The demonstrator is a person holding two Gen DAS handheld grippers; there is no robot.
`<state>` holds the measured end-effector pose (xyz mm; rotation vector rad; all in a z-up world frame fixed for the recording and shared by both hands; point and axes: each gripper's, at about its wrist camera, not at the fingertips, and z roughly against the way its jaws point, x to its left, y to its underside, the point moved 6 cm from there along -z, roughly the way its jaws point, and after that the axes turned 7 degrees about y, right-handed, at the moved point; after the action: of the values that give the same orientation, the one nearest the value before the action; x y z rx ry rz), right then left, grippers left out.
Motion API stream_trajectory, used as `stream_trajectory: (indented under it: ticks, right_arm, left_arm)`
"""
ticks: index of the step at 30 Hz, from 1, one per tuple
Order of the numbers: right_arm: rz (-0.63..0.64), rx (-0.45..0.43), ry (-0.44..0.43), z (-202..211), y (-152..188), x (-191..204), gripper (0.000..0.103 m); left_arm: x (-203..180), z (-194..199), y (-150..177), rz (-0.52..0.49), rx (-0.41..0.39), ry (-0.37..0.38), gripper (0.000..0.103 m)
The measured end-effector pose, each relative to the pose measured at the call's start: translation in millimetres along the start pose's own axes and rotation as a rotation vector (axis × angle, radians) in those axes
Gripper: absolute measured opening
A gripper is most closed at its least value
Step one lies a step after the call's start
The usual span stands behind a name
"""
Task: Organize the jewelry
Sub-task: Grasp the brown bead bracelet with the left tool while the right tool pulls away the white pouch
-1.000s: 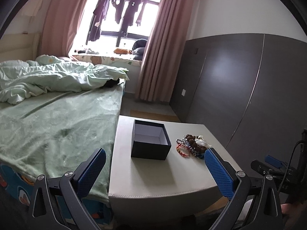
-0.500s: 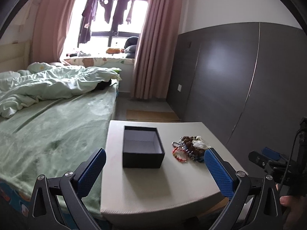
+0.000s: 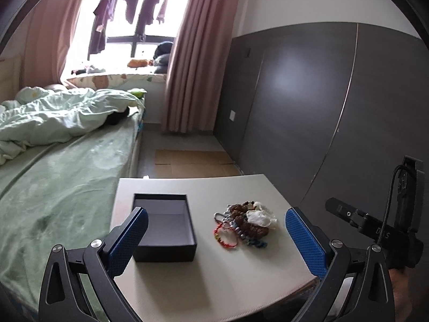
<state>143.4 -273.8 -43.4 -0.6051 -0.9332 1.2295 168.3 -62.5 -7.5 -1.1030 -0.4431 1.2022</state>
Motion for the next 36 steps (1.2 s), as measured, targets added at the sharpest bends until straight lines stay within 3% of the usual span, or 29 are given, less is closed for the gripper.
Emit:
stream_trajectory:
  ticks: [9,13,17,20,22,24,30,32,36]
  right_arm:
    - [-0.074,0.071,-0.010,-31.3,-13.8,-17.1,0.103]
    - [-0.093,0.107,-0.020,-48.7,-18.0,-23.2,0.103]
    - [-0.141,0.169,-0.039,-65.9,-16.6,-32.7,0.103]
    - [-0.165,0.189,-0.059,-76.1,-16.5,-37.1,0.102]
    - [-0.176,0.209,-0.058,-87.3,-17.5,-39.4,0.096]
    - [-0.194,0.241,-0.061,-99.1,-15.8,-42.6,0.082]
    - [-0.267,0.386,-0.055,-139.1,2.8,-50.3,0.055]
    - [-0.269,0.412,-0.055,-147.6,6.9,-49.3,0.052]
    - [-0.227,0.446,-0.046,-164.0,12.4,-40.4,0.052]
  left_arm:
    - [-4.5,-55.2,-16.4,0.048,0.129,0.026,0.102]
    - [-1.7,-87.8,-16.9,0.125,0.215,0.053,0.102]
    - [0.5,-110.9,-11.9,0.129,0.262,0.050,0.102]
    - [5.3,-123.9,-3.3,0.161,0.308,0.072,0.094]
    - [8.4,-131.8,1.8,0.191,0.342,0.089,0.083]
    - [8.4,-139.8,4.6,0.204,0.364,0.104,0.072]
    - [1.6,-164.8,14.8,0.209,0.425,0.140,0.058]
    - [3.4,-171.5,18.3,0.220,0.445,0.137,0.053]
    - [9.8,-179.6,23.3,0.238,0.467,0.115,0.051]
